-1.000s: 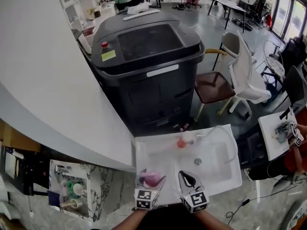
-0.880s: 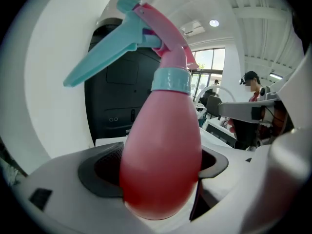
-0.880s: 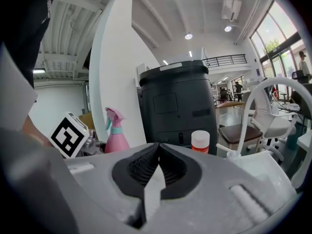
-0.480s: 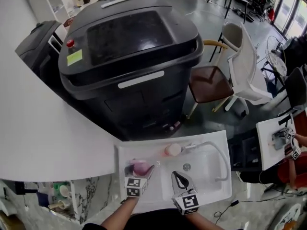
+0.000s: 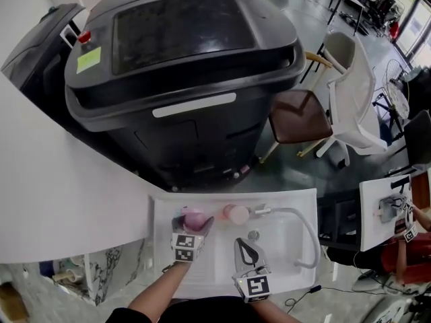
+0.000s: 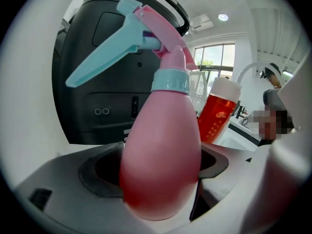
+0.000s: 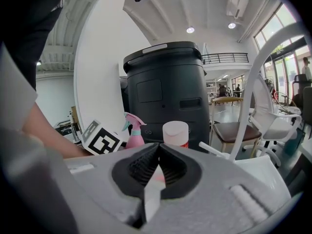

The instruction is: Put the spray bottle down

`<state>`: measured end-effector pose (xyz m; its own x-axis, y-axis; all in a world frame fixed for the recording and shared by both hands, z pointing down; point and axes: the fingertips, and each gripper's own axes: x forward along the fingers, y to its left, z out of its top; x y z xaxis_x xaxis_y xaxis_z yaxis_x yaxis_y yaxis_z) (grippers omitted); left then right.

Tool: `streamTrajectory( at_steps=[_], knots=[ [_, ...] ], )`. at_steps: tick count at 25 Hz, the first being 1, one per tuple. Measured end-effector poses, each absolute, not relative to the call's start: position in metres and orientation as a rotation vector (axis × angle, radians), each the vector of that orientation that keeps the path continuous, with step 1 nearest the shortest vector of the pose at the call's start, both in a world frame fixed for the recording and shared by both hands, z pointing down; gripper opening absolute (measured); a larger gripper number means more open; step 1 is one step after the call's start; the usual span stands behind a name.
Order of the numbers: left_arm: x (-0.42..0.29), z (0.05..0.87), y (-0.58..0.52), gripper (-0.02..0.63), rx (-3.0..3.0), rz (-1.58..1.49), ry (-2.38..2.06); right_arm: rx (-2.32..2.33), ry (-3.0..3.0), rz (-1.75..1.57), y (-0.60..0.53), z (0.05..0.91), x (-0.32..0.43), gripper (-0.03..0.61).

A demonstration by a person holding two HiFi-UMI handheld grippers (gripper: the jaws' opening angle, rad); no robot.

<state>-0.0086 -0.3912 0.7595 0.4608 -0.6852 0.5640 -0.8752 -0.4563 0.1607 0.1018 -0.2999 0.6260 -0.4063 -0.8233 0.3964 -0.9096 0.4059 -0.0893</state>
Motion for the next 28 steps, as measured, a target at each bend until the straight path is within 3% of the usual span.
streamTrajectory(
  at_steps=[10,28],
  knots=[
    [0.012,0.787,-0.416,0.431,2.440,0.689,-1.315,1.484,-2.383,0.411,-0.295,0.642,0.102,-0.002],
    [0.018,0.789,-0.416,0.434,2.508,0.548,-1.236,1.491,-2.337,0.445,-0.299,0.644,0.104,-0.002]
  ],
)
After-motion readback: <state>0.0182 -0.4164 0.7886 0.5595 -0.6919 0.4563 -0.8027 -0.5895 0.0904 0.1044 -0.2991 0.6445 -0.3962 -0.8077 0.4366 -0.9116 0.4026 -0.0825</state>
